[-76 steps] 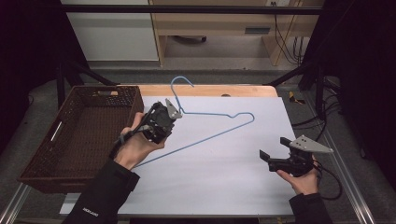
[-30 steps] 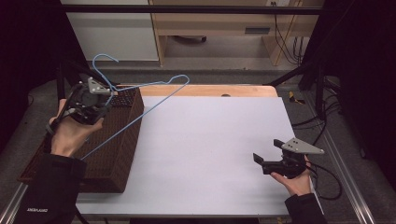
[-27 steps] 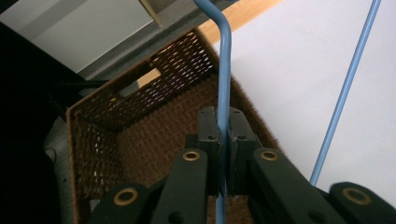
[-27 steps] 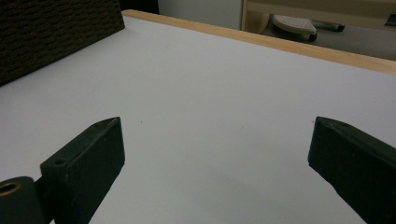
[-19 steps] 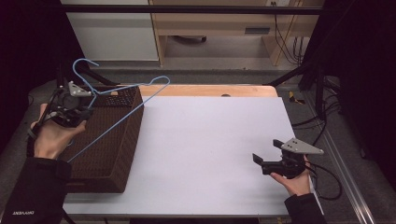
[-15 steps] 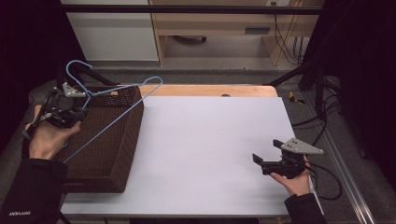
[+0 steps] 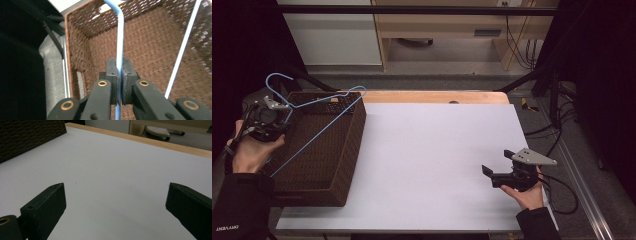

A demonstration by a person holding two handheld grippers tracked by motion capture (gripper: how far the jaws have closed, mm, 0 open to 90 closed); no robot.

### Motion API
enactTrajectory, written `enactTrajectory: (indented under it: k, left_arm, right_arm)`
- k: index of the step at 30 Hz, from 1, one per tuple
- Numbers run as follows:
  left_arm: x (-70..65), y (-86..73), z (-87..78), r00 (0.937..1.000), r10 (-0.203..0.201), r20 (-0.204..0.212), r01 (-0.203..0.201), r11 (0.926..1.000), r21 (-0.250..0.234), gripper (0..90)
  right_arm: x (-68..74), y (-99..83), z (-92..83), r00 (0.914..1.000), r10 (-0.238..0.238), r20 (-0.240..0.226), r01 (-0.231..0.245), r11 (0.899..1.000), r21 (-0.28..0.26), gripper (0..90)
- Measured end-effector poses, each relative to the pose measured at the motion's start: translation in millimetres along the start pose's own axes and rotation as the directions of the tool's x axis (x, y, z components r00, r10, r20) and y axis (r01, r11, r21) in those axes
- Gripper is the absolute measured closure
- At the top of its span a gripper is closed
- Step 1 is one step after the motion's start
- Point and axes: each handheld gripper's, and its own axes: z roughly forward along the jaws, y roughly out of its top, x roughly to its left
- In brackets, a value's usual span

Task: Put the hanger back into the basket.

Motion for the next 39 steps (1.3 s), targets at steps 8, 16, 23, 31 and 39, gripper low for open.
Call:
enactTrajectory:
  k: [8,16,23,31,39]
  left_arm:
    - [9.5,-10.5,17.9,0.9993,-0.027,-0.025,0.028,0.9979,0.058,86.7]
    - [8.6,-20.2,38.5,0.9977,-0.035,-0.057,0.041,0.9931,0.11,86.7]
    - [6.5,-31.9,55.2,0.9973,-0.05,-0.054,0.058,0.9853,0.16,86.7]
    - [-4.8,-39.8,73.7,0.9979,-0.064,0.006,0.061,0.9769,0.205,86.2]
    - [-6.2,-44.5,69.0,0.9956,-0.083,0.044,0.074,0.9823,0.172,78.9]
  right_arm:
    - [0.0,0.0,0.0,1.0,-0.001,0.0,0.001,1.0,0.001,3.6]
    - [-0.2,0.0,-0.3,1.0,-0.003,0.002,0.003,1.0,0.0,3.6]
    - [-0.1,0.0,-0.4,1.0,-0.002,0.002,0.002,1.0,-0.001,3.6]
    - [0.3,-0.4,0.4,1.0,-0.006,0.002,0.006,1.0,0.001,3.5]
    - [0.4,-0.4,0.0,1.0,-0.004,0.002,0.004,1.0,0.001,3.5]
